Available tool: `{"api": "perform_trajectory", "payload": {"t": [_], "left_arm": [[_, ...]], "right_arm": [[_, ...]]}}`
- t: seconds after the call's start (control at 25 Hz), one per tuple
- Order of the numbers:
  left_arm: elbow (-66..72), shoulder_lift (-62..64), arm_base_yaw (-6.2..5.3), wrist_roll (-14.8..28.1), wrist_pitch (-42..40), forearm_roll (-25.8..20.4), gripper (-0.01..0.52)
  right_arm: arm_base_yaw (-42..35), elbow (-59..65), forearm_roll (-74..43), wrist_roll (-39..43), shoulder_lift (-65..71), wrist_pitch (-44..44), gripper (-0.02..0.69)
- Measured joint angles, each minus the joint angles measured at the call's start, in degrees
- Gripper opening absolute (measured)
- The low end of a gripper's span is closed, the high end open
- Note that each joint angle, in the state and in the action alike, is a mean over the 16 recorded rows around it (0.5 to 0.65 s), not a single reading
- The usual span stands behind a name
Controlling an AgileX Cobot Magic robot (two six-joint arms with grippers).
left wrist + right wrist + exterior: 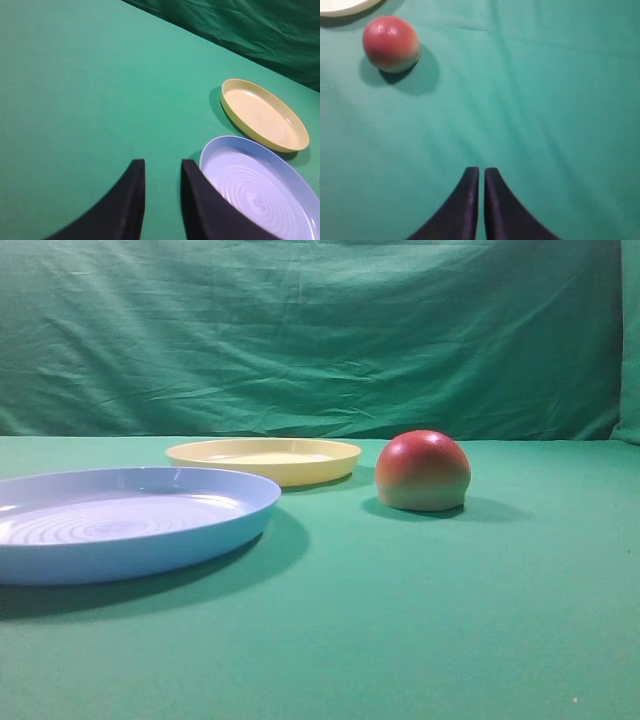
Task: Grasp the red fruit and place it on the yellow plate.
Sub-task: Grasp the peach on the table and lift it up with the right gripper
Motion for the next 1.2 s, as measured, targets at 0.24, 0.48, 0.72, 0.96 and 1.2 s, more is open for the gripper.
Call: {"api": "perform_trajectory", "payload": {"t": [0.24,0.48,0.72,0.96,1.2], "left_arm": [[0.0,0.0,0.0,0.0,0.0,0.0,0.157],[0.0,0.0,0.0,0.0,0.0,0.0,0.157],[0.0,0.0,0.0,0.0,0.0,0.0,0.157],[0.0,0.0,0.0,0.0,0.0,0.0,0.157],[0.0,0.0,0.0,0.0,0.0,0.0,0.157]], "right_arm": [[7.3,-9.5,-4.8,2.1,13.3,0.8,0.003],[11.6,-16.4,-9.7,4.6,23.7,0.8,0.121],[12.9,-19.7,-11.4,6.0,30.4,-1.2,0.361],[13.0,-20.6,-11.6,7.1,35.8,-5.2,0.581],[13.0,-20.6,-11.7,7.9,41.1,-9.6,0.63]]}}
